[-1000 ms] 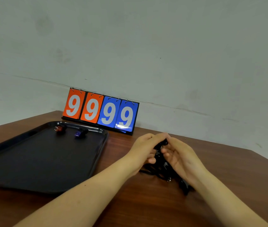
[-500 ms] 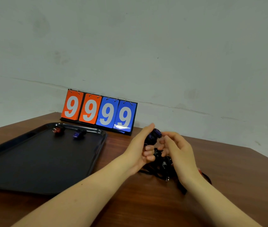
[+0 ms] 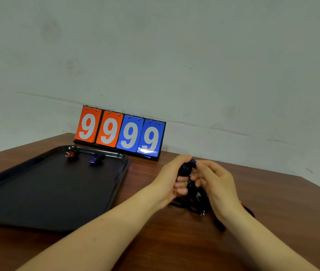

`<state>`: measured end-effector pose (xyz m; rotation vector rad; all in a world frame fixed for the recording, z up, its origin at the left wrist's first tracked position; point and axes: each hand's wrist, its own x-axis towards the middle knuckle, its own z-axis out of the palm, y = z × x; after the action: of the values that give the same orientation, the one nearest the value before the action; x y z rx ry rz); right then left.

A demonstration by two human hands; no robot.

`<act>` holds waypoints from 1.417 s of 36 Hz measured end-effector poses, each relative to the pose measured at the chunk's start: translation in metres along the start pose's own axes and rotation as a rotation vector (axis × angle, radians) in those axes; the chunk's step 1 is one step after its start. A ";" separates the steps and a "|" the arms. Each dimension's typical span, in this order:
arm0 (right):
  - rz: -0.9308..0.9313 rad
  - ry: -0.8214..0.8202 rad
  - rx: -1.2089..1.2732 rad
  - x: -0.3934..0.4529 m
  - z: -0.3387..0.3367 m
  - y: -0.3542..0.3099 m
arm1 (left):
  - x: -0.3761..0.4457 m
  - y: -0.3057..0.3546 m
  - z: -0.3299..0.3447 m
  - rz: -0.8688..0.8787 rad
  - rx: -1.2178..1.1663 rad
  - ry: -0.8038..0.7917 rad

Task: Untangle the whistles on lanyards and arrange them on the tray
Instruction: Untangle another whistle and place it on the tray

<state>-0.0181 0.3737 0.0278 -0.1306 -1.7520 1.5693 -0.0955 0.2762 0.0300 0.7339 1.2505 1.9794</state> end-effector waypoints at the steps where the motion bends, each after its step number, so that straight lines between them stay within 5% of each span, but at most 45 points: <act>1: 0.027 -0.018 0.042 0.000 0.000 -0.001 | 0.000 0.000 0.000 -0.003 -0.005 0.002; 26: 0.478 -0.155 0.414 0.009 -0.008 -0.016 | -0.005 0.000 0.004 -0.046 -0.053 -0.037; 33: 0.117 -0.041 -0.079 0.002 -0.004 0.001 | -0.002 -0.008 0.005 -0.027 -0.102 0.038; 40: -0.135 -0.125 -0.486 0.002 0.005 0.011 | 0.001 -0.003 0.002 -0.057 -0.148 0.106; 51: -0.183 -0.169 -0.334 -0.001 0.001 0.004 | 0.005 -0.004 0.003 -0.016 -0.112 0.081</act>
<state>-0.0193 0.3737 0.0243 0.0015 -2.0859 1.1773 -0.0953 0.2828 0.0274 0.5925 1.1769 2.0662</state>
